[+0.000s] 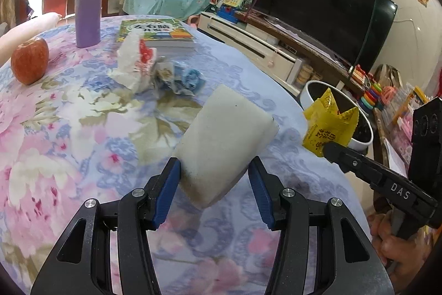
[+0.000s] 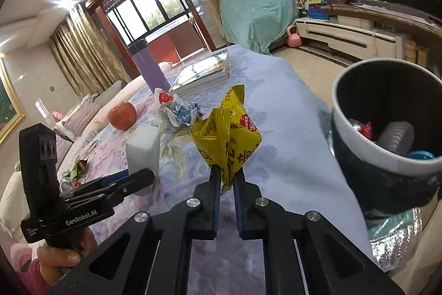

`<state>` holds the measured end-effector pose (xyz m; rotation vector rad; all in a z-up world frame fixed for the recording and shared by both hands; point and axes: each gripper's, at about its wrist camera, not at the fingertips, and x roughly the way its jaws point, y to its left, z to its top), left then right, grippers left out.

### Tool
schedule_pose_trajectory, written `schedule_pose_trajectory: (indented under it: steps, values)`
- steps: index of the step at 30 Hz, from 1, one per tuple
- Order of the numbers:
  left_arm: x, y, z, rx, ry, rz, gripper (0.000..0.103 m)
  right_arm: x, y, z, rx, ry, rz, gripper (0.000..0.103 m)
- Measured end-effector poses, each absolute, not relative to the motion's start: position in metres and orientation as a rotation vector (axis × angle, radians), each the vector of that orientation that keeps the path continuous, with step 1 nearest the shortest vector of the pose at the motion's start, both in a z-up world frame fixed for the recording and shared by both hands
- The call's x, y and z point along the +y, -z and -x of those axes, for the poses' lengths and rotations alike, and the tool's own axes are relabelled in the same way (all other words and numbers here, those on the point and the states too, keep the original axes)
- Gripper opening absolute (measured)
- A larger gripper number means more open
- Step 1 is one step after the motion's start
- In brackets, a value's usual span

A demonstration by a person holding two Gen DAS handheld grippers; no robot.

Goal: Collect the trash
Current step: 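Carry the yellow bag and white foam block over the trash bin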

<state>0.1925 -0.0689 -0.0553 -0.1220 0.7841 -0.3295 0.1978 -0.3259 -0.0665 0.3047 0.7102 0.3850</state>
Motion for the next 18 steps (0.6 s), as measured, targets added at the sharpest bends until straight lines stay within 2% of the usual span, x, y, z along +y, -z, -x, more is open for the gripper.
schedule_pose_trajectory:
  steps: [18]
  values:
    - [-0.135,0.048,-0.174,0.789,0.400,0.004,0.051,-0.372,0.065,-0.168,0.676,-0.345,-0.334,0.009]
